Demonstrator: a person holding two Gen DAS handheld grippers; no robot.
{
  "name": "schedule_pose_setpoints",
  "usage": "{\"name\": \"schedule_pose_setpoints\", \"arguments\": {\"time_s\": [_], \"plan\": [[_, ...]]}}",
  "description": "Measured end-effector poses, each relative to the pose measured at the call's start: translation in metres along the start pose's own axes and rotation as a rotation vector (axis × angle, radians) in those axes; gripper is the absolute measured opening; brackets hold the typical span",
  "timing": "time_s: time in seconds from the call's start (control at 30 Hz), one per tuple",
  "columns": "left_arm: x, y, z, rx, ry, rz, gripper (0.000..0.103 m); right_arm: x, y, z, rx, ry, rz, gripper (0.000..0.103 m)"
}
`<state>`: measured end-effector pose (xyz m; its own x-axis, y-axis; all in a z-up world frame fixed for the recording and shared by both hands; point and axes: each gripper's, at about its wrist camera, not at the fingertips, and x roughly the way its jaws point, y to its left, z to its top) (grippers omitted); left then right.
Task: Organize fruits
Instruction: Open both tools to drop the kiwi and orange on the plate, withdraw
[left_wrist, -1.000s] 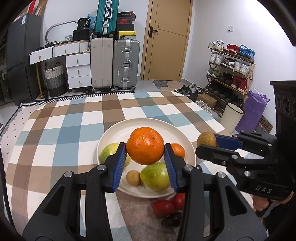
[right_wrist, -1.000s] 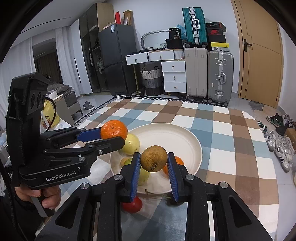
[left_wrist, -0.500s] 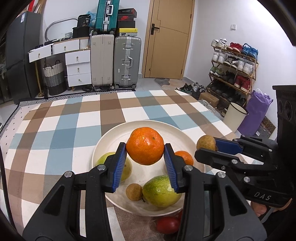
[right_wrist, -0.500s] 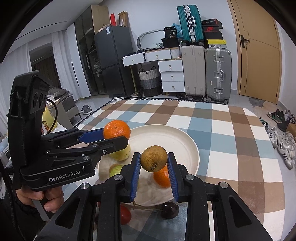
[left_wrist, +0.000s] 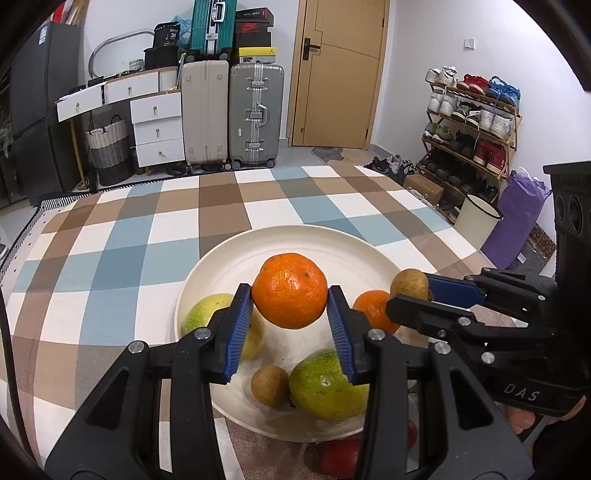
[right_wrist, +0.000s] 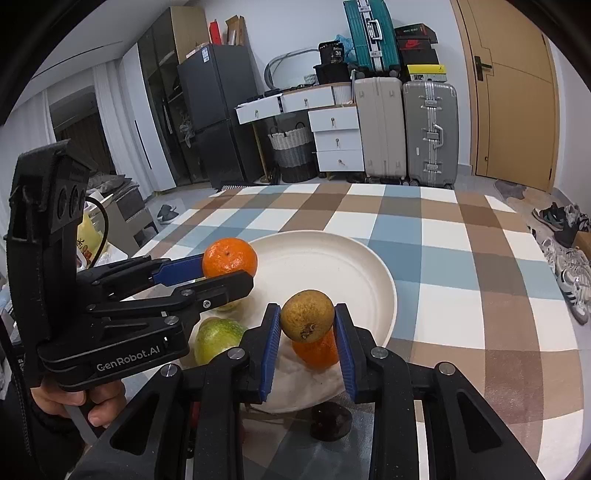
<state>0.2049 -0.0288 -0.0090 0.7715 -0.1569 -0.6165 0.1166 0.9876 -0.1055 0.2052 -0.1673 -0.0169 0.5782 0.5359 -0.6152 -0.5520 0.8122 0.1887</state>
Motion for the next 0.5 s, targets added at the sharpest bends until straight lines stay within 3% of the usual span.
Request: {"name": "schedule_pose_setpoints", "arguments": {"time_s": [0.5], "plan": [[0.0018, 0.0011, -0.0010, -0.009, 0.001, 0.000, 0.039, 0.0034, 0.0058, -0.0028, -0.028, 0.008, 0.016, 0.031]]}}
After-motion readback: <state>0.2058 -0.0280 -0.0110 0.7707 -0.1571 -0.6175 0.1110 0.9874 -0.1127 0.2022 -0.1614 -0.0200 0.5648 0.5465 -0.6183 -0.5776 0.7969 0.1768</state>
